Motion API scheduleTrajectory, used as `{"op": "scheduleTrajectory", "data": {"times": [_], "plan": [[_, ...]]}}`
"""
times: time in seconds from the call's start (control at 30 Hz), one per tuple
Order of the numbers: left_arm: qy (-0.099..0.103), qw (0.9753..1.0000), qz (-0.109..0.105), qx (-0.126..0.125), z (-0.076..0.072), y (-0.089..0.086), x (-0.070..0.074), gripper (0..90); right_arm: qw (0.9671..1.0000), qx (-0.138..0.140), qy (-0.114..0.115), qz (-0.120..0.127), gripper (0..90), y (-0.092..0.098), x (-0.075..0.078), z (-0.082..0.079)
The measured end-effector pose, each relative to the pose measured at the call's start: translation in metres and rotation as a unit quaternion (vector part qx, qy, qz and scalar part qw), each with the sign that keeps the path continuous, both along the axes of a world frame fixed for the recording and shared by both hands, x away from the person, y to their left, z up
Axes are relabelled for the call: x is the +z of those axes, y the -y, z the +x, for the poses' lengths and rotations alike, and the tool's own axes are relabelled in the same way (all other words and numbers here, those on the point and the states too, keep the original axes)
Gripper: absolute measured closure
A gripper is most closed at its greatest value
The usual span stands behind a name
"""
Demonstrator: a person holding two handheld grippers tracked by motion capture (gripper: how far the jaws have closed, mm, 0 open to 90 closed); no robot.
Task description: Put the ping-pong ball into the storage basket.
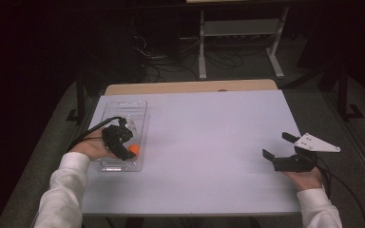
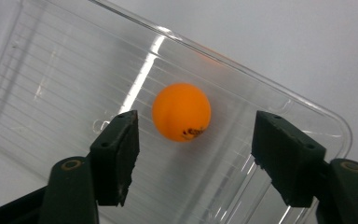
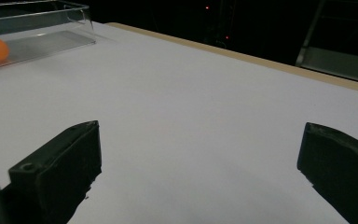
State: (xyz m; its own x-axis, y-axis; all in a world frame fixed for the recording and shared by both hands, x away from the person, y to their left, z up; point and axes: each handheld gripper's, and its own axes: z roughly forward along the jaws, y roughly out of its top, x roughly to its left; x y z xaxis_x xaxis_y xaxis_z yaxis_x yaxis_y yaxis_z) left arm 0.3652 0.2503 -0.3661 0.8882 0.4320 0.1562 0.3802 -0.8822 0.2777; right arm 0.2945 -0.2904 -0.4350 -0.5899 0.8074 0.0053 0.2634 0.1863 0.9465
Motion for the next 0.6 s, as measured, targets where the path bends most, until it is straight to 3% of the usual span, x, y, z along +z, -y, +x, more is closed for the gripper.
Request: {"op": "scheduleTrajectory", "data": {"times": [0.33,0.6], "plan": [[0.012,0.9997,-0.023,0.004,-0.001,-0.003,0.011,23.5,1.0000,0.001,0.001,0.000,0.0,0.000,0.000,0.000],[0.025,0.9989,-0.038,0.016,-0.002,-0.008,0.017,10.0,1.0000,0.003,0.000,-0.002,0.0,0.000,0.000,0.000]]}}
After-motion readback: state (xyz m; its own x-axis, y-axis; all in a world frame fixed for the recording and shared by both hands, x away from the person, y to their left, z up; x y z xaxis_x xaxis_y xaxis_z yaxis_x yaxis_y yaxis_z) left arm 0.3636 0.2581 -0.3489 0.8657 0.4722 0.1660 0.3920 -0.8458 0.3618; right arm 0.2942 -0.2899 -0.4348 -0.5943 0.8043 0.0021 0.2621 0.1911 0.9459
